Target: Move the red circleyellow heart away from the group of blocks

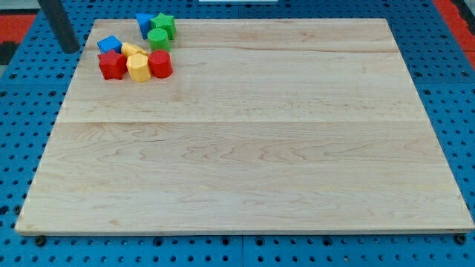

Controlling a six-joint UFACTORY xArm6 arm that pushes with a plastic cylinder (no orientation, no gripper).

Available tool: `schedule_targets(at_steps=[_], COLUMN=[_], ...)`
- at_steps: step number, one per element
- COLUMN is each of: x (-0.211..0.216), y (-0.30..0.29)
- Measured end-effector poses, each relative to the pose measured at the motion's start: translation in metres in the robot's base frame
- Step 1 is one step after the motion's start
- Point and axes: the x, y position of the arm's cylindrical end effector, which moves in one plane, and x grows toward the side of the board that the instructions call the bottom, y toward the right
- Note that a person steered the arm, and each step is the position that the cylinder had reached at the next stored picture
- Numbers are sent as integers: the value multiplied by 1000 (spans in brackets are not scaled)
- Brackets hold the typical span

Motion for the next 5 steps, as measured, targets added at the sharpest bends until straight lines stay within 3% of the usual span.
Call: schedule_targets(at_steps=[2,3,4,5], x=[29,-3,6,24], y=[45,86,103,168])
